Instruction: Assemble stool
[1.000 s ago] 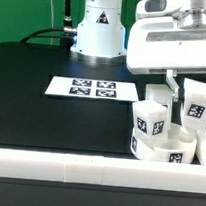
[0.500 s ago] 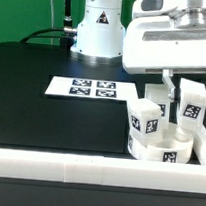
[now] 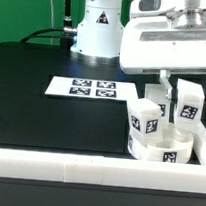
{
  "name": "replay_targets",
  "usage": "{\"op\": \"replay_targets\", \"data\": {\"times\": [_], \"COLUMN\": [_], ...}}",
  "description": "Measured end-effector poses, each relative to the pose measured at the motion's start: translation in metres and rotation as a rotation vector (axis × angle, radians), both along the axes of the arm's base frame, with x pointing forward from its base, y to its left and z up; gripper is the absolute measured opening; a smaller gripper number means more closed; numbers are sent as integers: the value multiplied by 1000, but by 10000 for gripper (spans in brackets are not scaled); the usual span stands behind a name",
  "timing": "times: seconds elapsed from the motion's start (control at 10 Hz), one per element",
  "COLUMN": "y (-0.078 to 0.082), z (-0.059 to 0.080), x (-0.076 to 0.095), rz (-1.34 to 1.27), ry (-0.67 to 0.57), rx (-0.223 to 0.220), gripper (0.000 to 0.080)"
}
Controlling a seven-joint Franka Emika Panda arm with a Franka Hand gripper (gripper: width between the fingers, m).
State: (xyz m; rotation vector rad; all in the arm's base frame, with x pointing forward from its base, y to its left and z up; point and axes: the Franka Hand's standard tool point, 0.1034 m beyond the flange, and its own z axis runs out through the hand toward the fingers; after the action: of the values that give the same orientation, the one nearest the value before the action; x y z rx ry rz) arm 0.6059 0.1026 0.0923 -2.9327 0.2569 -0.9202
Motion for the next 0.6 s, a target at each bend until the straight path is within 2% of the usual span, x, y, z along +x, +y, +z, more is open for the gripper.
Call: {"op": "replay_targets", "data": {"times": [0.6], "y": [2], "z": [-7], "x": [-3], "rz": [5], "ry": [11], "rx": [-3], "gripper": [327]}}
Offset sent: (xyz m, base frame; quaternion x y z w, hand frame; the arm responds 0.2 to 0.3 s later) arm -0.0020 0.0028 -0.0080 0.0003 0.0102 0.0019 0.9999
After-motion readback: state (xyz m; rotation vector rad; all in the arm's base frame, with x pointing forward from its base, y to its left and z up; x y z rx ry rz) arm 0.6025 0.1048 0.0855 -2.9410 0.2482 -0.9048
